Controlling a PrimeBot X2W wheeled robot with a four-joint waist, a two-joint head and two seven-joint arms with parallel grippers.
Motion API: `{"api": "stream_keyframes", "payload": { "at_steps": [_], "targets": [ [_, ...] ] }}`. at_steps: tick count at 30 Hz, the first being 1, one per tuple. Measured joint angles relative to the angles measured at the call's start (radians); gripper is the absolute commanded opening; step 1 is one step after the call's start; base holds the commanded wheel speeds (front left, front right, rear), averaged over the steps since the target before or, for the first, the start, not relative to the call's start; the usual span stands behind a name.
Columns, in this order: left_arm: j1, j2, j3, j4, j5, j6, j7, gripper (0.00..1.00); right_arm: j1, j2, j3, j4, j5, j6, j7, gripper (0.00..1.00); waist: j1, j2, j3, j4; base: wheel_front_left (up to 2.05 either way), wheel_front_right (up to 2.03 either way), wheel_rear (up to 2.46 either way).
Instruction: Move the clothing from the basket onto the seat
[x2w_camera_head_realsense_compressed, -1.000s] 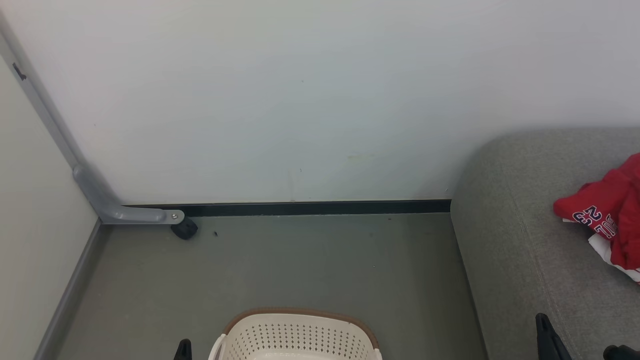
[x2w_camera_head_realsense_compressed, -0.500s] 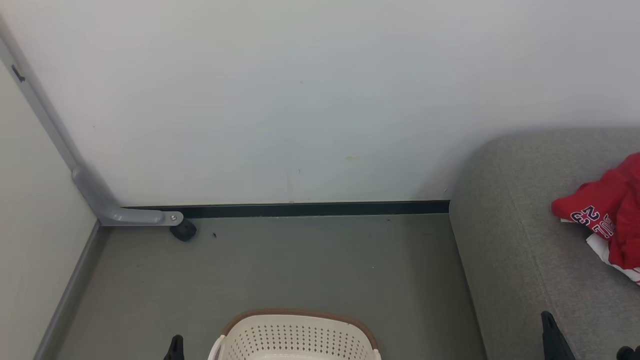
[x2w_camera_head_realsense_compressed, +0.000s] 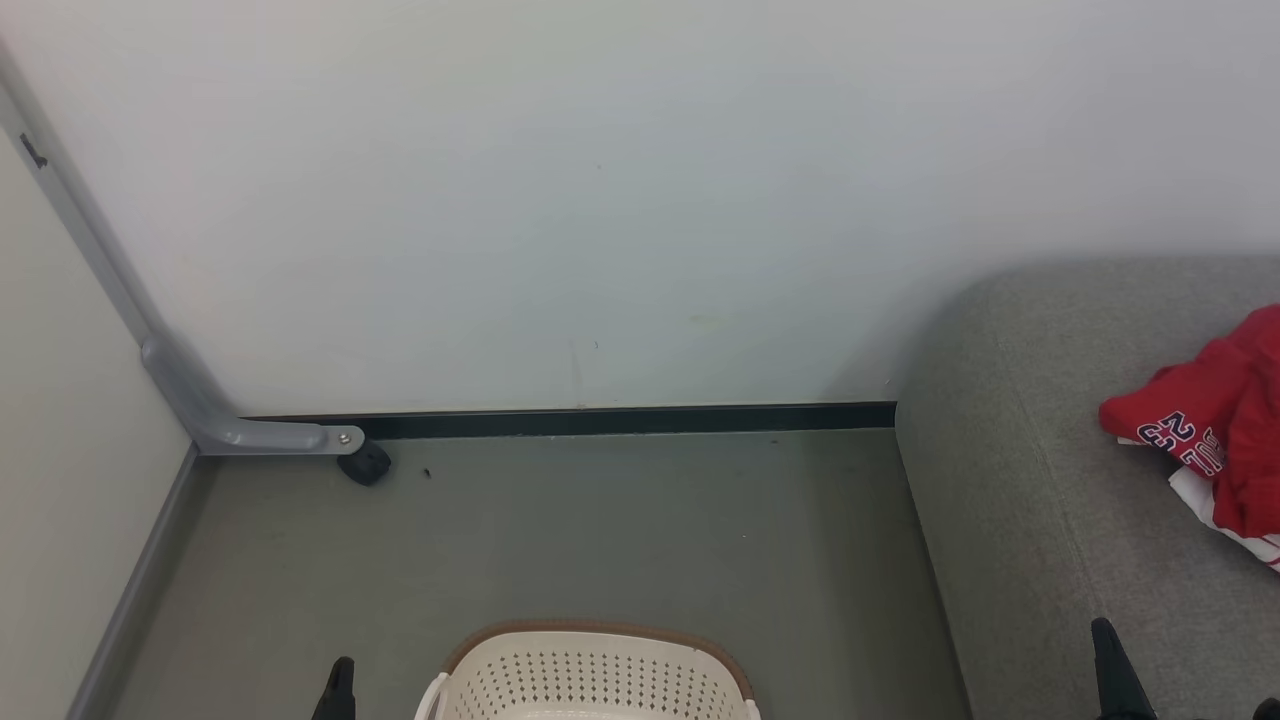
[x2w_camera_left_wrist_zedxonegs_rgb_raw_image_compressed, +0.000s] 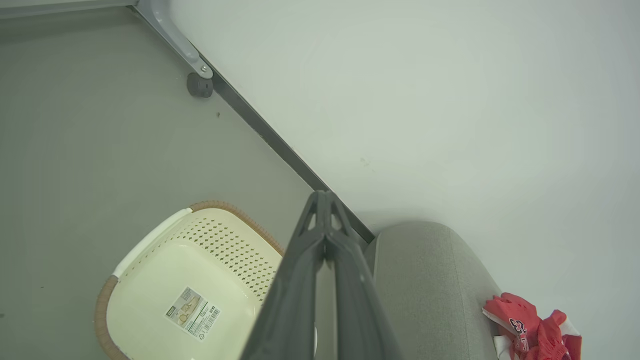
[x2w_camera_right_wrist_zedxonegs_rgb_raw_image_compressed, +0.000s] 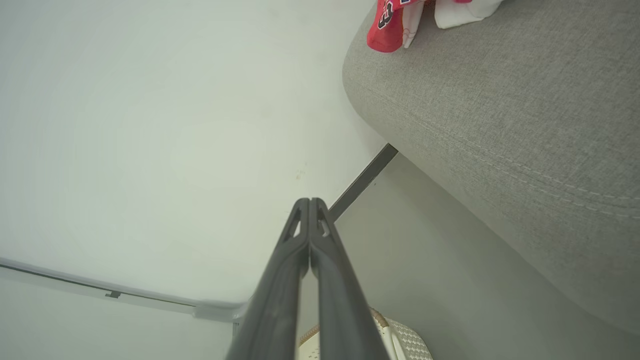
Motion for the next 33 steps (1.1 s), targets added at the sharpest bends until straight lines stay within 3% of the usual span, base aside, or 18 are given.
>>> {"api": "stream_keyframes", "payload": {
  "at_steps": [33],
  "targets": [
    [-0.042,-0.016,0.121,-0.001,-0.432,-0.090,0.120,0.00,-0.051,0.044,-0.097,0.032,0.463,0.058,0.105,0.00,0.0000,0.0000,-0.007,-0.008,0.00,0.00,0.00]
  ]
}}
